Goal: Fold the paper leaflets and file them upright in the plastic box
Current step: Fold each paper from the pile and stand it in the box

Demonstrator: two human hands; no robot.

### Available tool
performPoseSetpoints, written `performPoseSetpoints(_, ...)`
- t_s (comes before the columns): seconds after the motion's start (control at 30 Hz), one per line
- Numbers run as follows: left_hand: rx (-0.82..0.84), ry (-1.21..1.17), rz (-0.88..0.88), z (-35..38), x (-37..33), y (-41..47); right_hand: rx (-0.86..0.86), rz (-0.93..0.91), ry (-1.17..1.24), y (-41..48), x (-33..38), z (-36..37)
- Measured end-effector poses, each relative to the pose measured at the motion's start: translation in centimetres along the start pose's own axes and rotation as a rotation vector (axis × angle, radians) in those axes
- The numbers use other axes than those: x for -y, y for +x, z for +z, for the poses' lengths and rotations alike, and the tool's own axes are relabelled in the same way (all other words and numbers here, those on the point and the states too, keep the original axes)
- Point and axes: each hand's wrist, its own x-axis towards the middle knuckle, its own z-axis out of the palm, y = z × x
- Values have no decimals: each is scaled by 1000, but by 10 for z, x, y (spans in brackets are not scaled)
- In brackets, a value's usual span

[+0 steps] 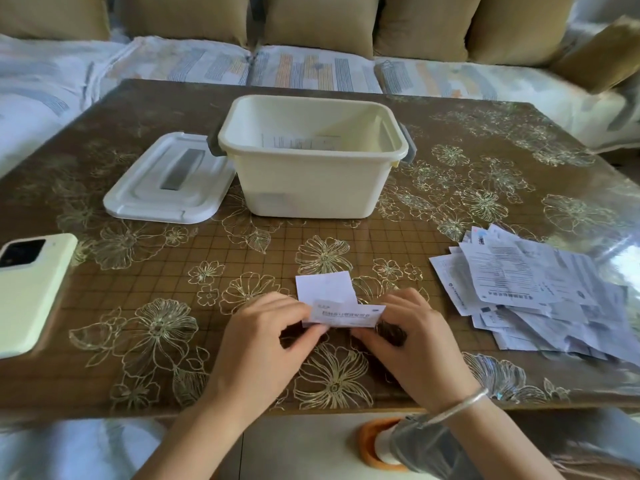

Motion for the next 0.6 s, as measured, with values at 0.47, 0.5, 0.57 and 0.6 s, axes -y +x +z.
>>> performPoseSetpoints(0.47,-150,247,-198,10,-1,0,-145,120,-55,15,4,20)
performPoseSetpoints(0.5,-144,252,-200,10,-1,0,-143,117,-68,15,3,21)
performPoseSetpoints(0.57,-136,258,-201,9,-2,1,-133,114,-104,14,1,23)
performPoseSetpoints(0.6,-133,260,-200,9,-2,1,-131,122,-113,14,0,24)
